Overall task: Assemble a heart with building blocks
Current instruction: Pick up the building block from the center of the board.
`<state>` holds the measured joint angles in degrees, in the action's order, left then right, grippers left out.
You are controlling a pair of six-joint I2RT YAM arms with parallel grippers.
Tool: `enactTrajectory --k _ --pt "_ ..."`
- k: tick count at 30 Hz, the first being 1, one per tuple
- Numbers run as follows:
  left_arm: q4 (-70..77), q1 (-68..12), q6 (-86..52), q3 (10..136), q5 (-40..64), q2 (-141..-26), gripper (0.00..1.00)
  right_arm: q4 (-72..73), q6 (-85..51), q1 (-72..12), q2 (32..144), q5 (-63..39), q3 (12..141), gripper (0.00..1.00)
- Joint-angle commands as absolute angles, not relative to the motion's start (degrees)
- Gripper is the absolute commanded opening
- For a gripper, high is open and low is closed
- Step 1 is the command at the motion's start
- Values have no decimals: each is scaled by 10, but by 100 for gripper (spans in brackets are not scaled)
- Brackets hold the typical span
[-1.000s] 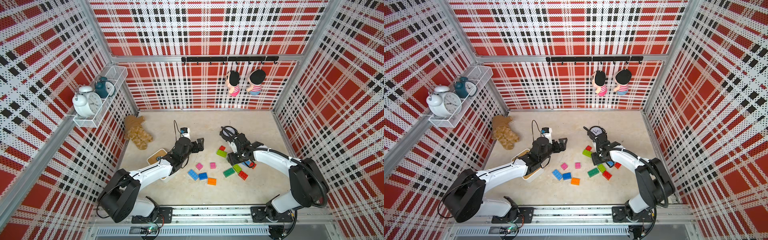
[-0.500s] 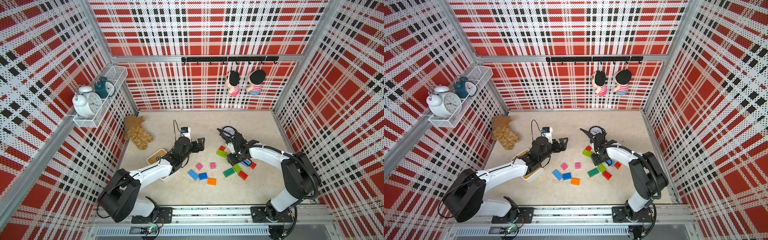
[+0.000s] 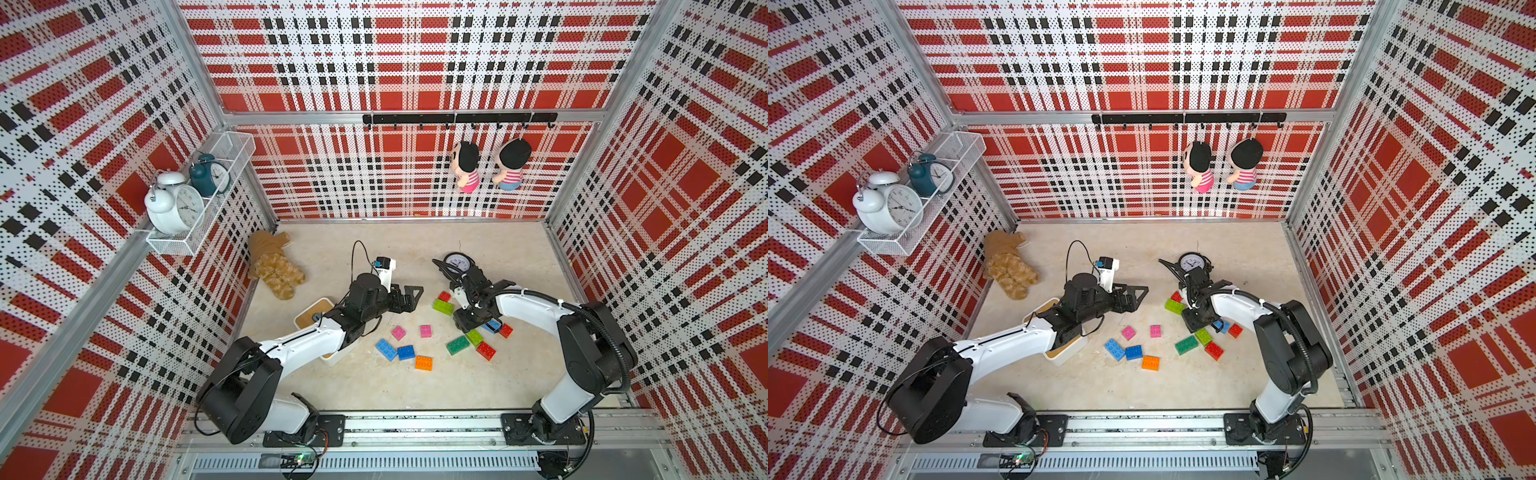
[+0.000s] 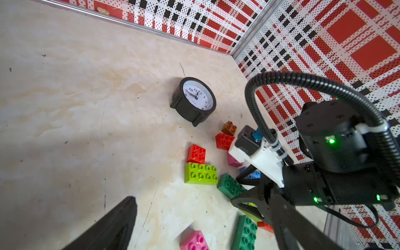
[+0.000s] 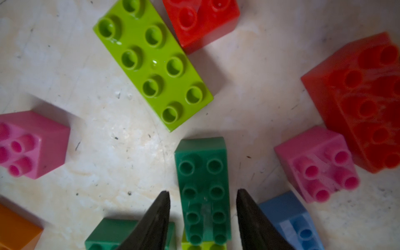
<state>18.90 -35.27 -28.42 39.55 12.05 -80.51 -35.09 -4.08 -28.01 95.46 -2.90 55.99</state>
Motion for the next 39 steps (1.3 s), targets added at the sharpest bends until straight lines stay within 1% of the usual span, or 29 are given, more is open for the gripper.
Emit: enactTrajectory --k 1,10,16,20,26,30,35,39 --pt "201 -356 -273 401 137 -818 98 -353 -32 -283 965 -40 575 51" --pt "213 -353 -279 399 138 -822 98 -352 -34 -283 957 -26 575 38" --pt "214 -343 -288 398 126 -811 98 -345 -38 -283 925 -14 570 34" --pt "218 -338 -294 392 122 -803 98 -336 -41 -285 902 -22 565 34" --pt "221 -333 -295 392 119 -801 98 -339 -38 -287 901 -26 563 34" --pt "221 -331 -299 384 115 -796 98 -341 -36 -292 915 -34 565 35" --pt "221 -329 -302 363 106 -771 98 -344 -40 -296 949 -18 575 35" --pt "221 -329 -310 344 92 -746 98 -343 -40 -308 951 -13 576 35"
